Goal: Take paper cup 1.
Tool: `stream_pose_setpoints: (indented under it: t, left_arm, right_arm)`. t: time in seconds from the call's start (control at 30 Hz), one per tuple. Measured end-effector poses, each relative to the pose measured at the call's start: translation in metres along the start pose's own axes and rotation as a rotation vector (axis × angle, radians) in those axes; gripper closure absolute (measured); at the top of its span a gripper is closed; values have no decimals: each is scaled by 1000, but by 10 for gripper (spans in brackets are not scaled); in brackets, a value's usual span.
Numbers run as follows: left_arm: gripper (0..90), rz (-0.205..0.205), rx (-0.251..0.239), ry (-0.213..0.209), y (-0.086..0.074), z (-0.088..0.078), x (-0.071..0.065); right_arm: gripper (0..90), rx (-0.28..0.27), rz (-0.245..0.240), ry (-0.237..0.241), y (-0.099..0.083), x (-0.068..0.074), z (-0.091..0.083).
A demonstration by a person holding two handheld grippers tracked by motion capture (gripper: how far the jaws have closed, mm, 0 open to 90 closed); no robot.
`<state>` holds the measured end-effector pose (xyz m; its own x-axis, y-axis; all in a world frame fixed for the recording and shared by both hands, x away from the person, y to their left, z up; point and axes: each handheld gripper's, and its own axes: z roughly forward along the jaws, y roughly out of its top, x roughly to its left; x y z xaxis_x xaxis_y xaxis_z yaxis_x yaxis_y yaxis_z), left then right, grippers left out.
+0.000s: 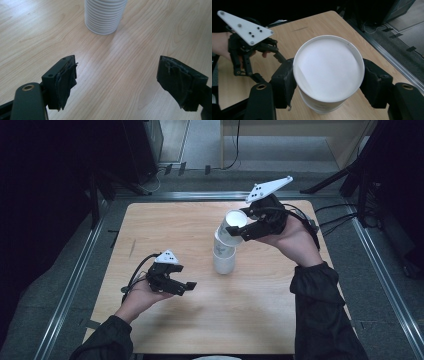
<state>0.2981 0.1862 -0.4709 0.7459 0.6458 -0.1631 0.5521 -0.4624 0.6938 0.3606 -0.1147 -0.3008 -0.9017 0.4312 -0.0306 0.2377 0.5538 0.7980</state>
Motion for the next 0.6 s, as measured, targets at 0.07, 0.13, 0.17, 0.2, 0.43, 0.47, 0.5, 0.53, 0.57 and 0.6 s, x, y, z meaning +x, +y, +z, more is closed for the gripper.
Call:
stream_pose_setpoints:
  t: [0.07,0.13,0.17,0.2,0.43,0.47,0.5,0.53,0.57,0.6]
  left_arm:
    - [163,2,-6,-8,2,0,0]
    - [164,7,-9,-16,5,0,1]
    - [163,10,-12,-23,6,0,1]
    - [163,17,-23,-32,8,0,0]
    - [163,45,-63,-90,17,-3,-3]
    - [163,45,-63,-90,17,-3,-3]
    - [163,53,-67,-105,18,-3,-3]
    - [163,53,-67,-105,18,-3,-3]
    - [163,53,-69,-109,18,-3,-3]
    - [163,54,-72,-116,18,-4,-3]
  right_arm:
    - [347,6,0,5,-2,3,-5]
    - [347,11,0,13,-6,7,-9]
    - [347,11,3,22,-8,8,-10]
    - [347,12,20,39,-12,11,-12]
    - [347,39,51,78,-36,28,-14]
    - [347,39,51,78,-36,28,-14]
    - [348,51,44,92,-43,34,-11]
    - [348,51,44,92,-43,34,-11]
    - [348,49,38,104,-48,37,-7]
    - [348,47,29,110,-52,39,-5]
